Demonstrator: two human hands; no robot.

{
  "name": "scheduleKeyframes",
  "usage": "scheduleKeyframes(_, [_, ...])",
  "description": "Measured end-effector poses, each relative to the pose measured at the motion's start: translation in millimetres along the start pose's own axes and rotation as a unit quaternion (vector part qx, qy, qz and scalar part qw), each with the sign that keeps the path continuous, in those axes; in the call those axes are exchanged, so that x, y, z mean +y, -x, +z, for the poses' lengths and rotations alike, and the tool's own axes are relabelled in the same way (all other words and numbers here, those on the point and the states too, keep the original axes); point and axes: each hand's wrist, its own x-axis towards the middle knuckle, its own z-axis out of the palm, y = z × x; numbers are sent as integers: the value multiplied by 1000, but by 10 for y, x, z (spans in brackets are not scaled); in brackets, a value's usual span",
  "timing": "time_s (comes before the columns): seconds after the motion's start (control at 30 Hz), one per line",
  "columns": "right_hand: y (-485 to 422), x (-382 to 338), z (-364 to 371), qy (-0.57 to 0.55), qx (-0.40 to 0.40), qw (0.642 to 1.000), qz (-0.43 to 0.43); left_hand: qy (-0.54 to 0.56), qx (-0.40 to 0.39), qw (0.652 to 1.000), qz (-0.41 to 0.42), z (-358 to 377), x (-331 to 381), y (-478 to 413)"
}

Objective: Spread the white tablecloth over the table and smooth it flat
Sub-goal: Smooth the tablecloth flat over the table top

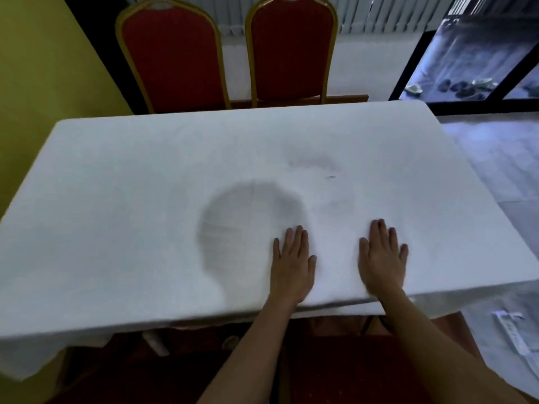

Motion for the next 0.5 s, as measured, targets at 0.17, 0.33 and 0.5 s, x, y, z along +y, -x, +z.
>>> scheduleKeyframes(0.17, [30,29,-21,-2,-5,1000,1,-24,8,998,-57,-94,-488,199])
scheduleKeyframes(0.33, [36,-10,-25,1,-17,1000,15,-31,44,987,-150,-326,-1347,593])
scheduleKeyframes(0.5, [169,-417,-11,-11,-13,998,65,-15,58,965,-256,-603,-2349,1100])
